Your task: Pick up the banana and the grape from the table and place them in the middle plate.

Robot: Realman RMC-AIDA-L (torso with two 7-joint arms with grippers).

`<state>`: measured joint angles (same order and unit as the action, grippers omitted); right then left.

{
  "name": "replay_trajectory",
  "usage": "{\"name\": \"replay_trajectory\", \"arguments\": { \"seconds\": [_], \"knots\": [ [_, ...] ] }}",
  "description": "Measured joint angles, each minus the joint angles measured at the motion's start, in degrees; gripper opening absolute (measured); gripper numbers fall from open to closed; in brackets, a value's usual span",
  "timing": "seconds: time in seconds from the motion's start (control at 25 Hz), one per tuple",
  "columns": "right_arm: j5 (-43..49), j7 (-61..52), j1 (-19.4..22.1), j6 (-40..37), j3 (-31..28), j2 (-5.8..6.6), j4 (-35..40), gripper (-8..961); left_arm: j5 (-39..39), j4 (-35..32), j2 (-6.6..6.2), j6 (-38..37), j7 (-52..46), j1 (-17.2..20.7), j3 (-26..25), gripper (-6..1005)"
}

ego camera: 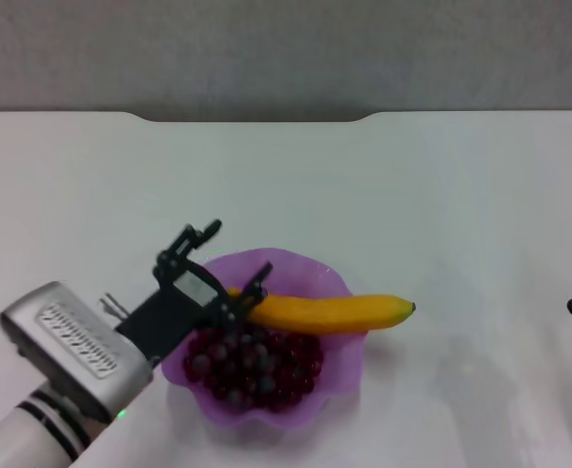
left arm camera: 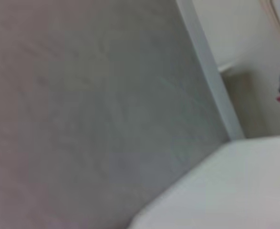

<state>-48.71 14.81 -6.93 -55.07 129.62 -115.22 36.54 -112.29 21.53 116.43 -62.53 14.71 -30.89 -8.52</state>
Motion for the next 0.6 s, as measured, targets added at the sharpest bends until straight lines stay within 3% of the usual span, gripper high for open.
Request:
{"name": "replay_trajectory", "arguments": {
  "seconds": [0.28, 0.6],
  "knots": [
    [0.3, -2.1, -0.2, -0.2, 0.0, 0.09, -0.8, -1, 0.1, 0.0, -0.09, -12.9, 0.2, 3.7, -3.4, 814],
    [0.4, -2.1, -1.1, -0.3, -0.3, 0.09, -1.3, -1, 0.5, -0.3, -0.07, -18.9, -1.4, 8.9, -13.5, 397]
  ]
}}
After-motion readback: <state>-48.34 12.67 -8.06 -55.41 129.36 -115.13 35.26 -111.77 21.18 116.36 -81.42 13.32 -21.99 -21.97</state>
